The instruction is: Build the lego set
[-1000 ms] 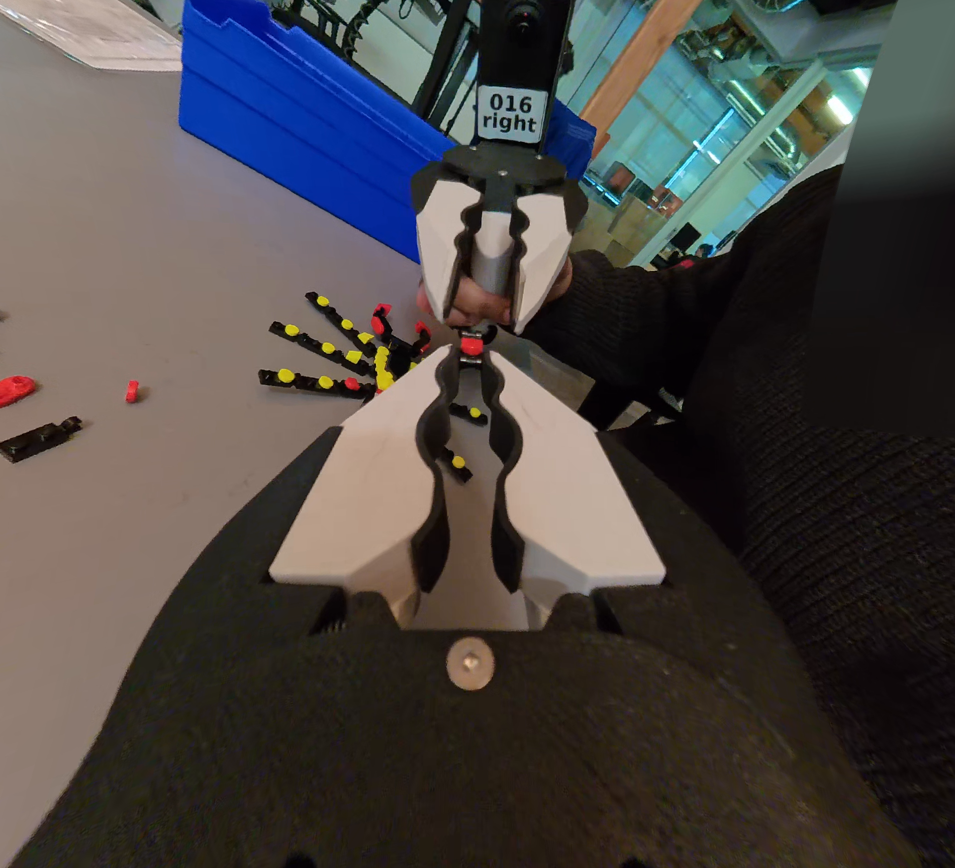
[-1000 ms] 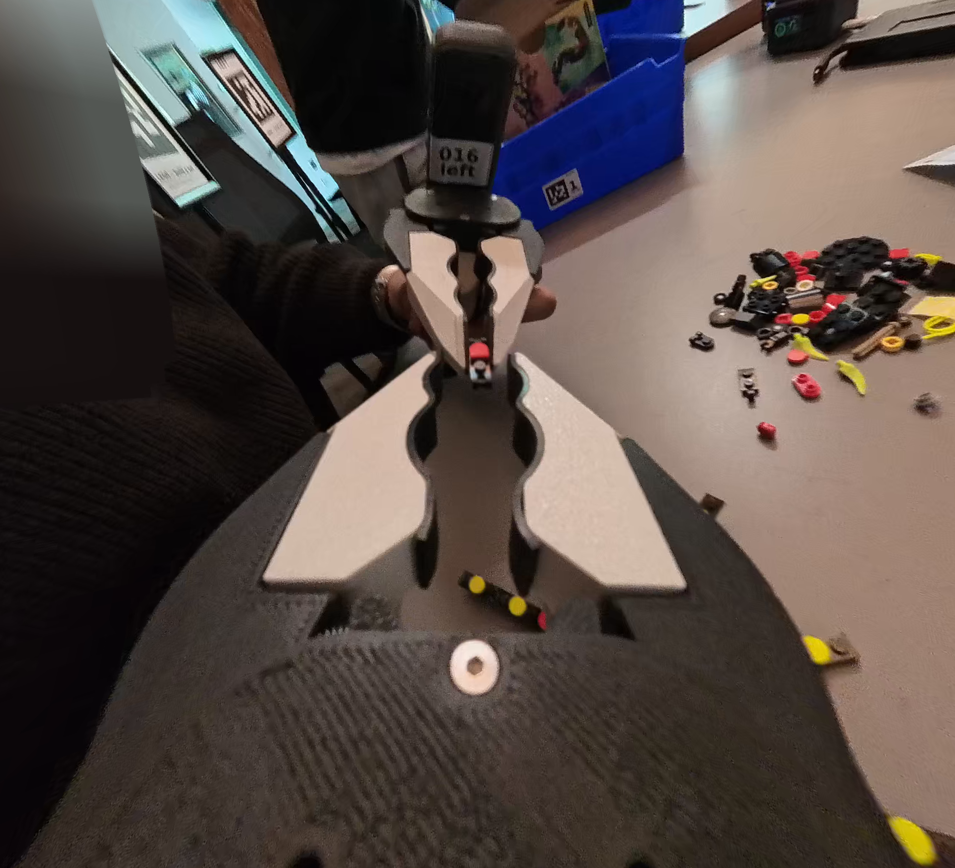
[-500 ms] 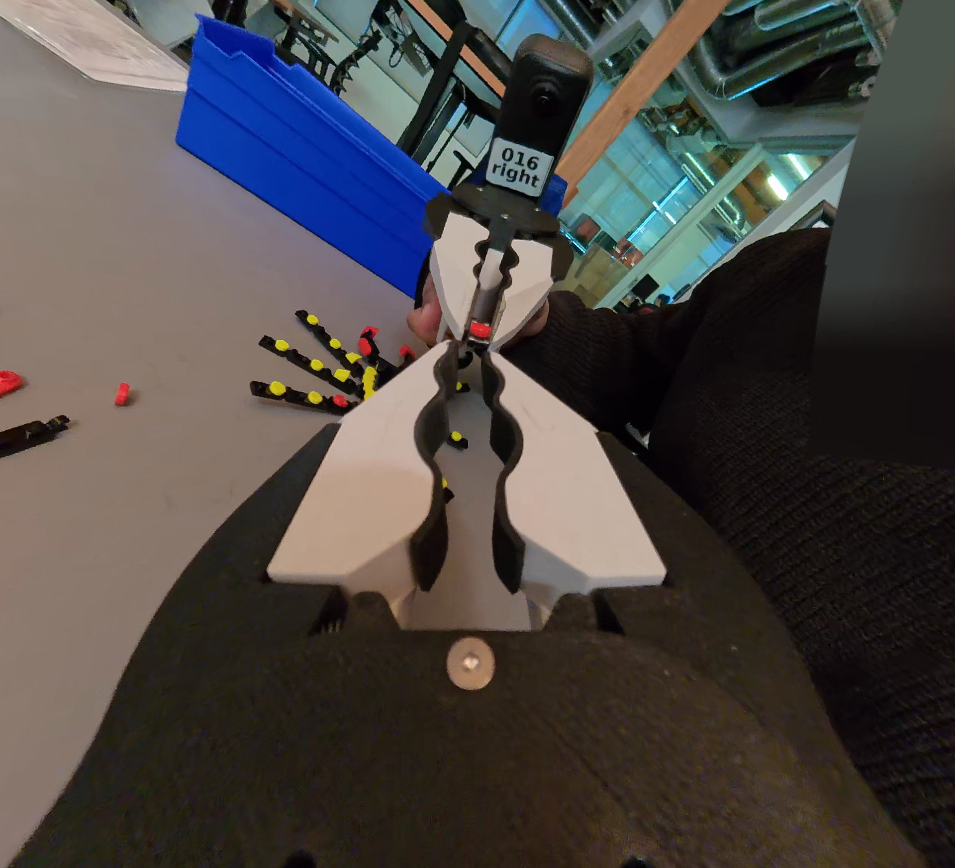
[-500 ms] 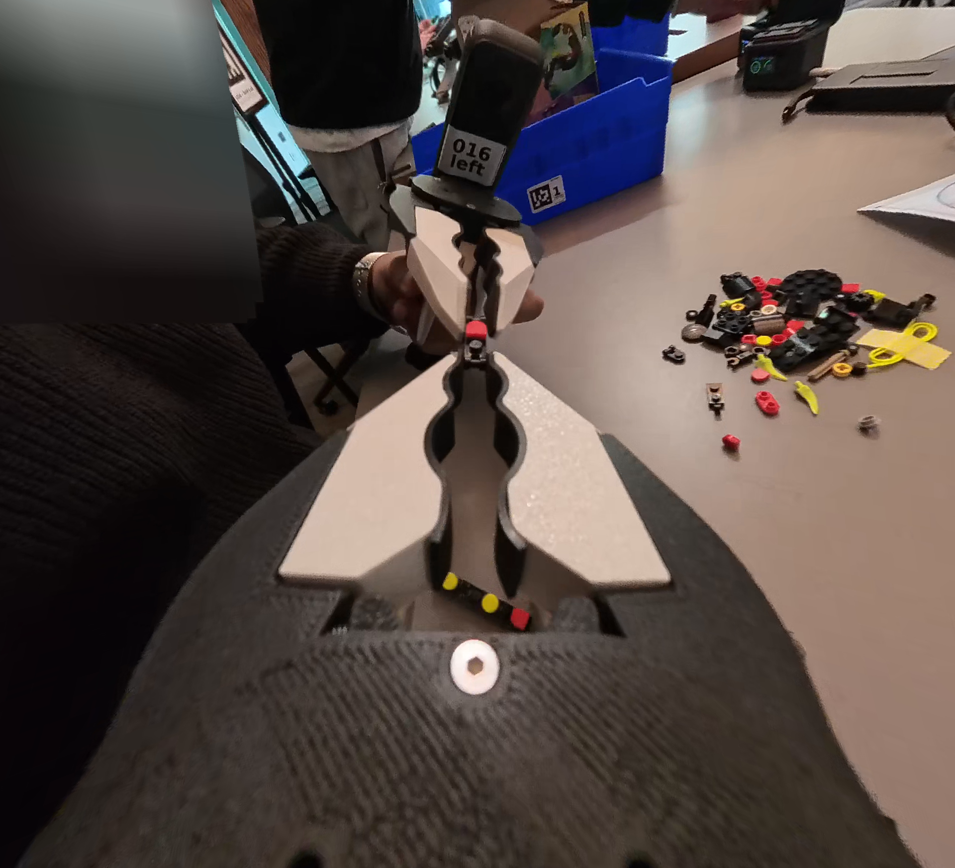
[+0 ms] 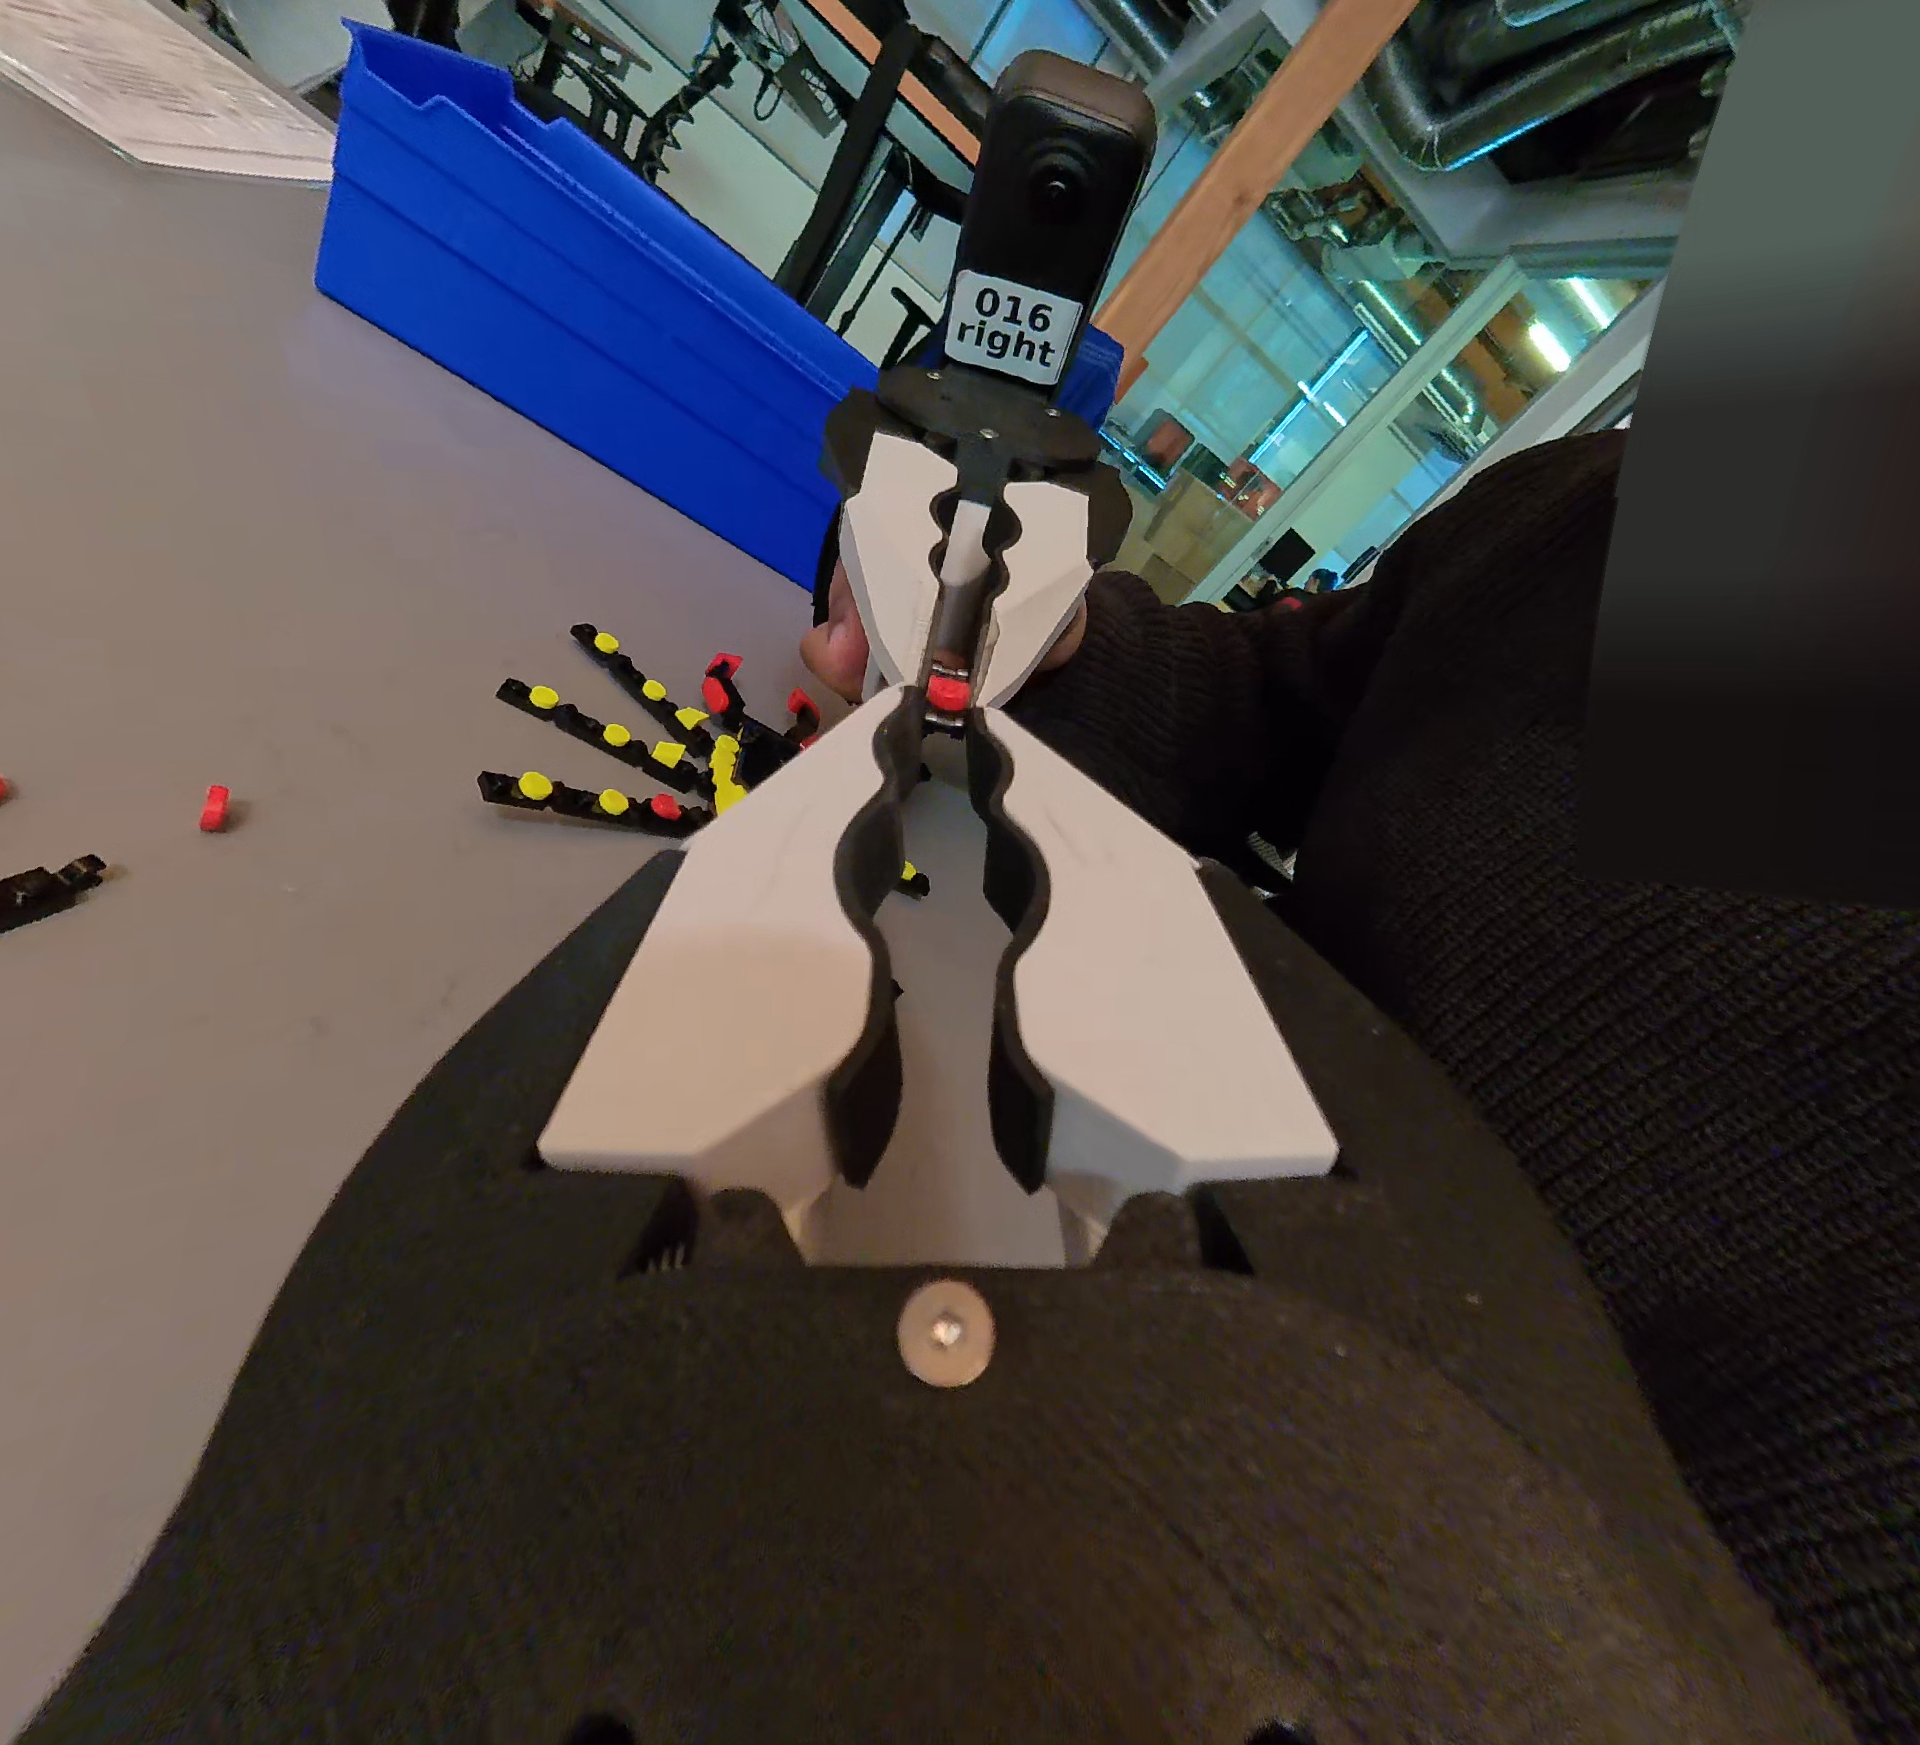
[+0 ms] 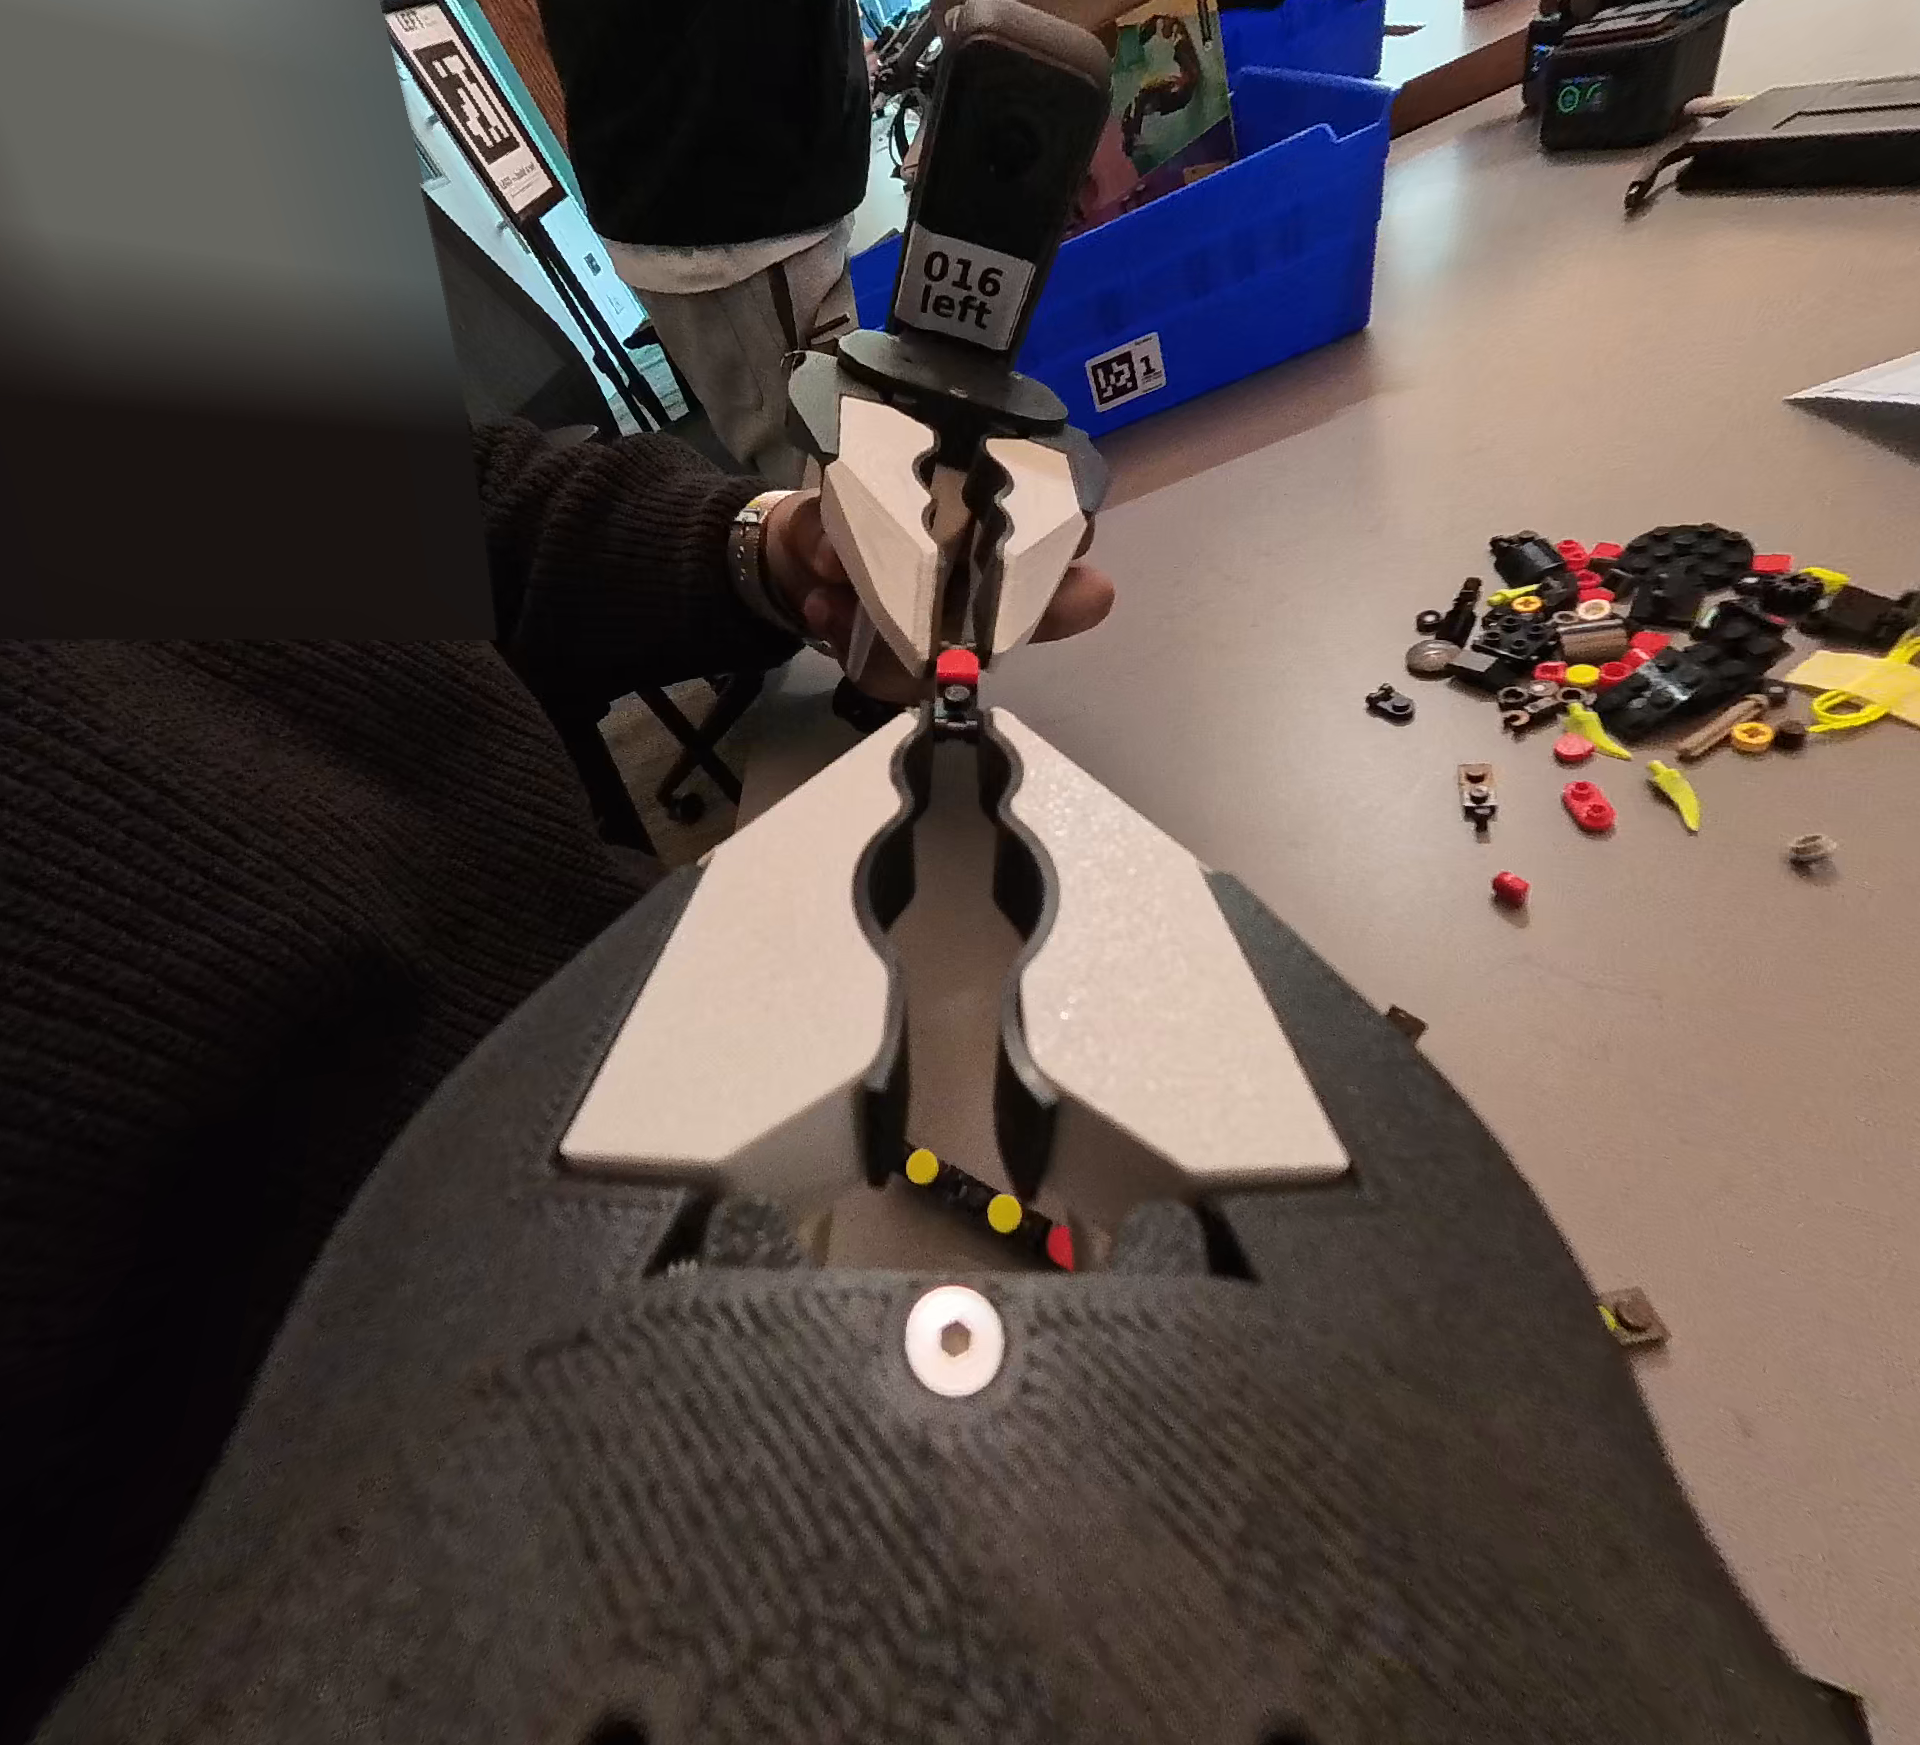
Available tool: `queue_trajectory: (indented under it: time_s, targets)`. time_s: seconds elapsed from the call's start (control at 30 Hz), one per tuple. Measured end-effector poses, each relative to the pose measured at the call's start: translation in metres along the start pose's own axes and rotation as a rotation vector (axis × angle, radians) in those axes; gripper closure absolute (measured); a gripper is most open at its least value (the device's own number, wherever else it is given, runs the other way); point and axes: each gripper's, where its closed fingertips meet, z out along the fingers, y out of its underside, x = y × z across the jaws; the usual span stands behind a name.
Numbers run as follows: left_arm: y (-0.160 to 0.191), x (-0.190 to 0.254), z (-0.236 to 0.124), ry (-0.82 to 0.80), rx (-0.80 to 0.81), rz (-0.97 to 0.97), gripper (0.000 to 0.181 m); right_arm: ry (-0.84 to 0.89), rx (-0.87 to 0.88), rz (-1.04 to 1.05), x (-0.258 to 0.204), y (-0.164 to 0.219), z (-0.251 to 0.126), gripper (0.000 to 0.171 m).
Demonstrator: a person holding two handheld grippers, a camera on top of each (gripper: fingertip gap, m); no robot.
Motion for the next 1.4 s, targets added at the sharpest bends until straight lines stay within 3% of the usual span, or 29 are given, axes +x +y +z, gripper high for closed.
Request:
queue_trajectory:
  time_s: [0.17,0.27,0.87,1.4]
  targets:
    - [0.001,0.001,0.0,0.004,-0.008,0.006,0.175,-0.014,0.006,0.014,0.0,0.0,0.0,0.164]
    - [0.004,0.001,0.001,-0.002,-0.029,0.016,0.175,-0.021,0.036,0.041,0.0,-0.005,-0.001,0.154]
    - [0.003,0.01,0.007,0.037,-0.008,-0.031,0.175,-0.019,0.005,-0.005,-0.009,-0.007,0.001,0.164]
    - [0.003,0.0,0.006,-0.095,-0.051,-0.007,0.172,0.021,0.105,0.237,0.004,-0.011,0.003,0.165]
